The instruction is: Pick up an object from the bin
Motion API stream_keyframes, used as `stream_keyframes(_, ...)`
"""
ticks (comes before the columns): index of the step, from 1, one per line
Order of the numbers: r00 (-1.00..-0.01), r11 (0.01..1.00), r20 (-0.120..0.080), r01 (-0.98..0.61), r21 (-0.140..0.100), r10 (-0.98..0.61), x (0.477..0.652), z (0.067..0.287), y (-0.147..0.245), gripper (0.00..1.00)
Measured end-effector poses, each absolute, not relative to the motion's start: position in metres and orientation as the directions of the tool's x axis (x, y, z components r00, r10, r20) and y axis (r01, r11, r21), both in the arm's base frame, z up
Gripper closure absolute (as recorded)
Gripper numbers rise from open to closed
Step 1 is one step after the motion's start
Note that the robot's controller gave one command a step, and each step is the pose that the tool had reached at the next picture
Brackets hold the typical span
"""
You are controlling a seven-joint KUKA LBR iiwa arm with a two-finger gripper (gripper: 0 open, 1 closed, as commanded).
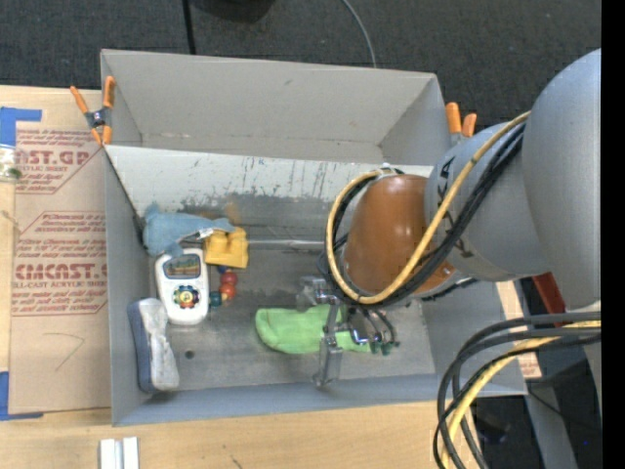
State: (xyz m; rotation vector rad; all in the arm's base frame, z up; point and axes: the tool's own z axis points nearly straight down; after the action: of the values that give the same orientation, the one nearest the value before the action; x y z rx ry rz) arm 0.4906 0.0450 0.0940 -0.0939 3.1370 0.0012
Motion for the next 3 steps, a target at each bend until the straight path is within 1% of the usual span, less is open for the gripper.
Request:
stream_keyframes(1, -0.999, 0.999, -0.006, -0.053, -0.001, -0.053, 0.497, 0.071, 0.045, 1.00)
stream_keyframes(2, -0.999, 0.999, -0.006, -0.053, -0.001, -0.053, 0.497, 0.071, 0.045, 1.00)
stream_keyframes(3, -0.999, 0.999, 0.004, -0.048, -0.001, -0.048, 0.492, 0.113, 0.044, 1.00)
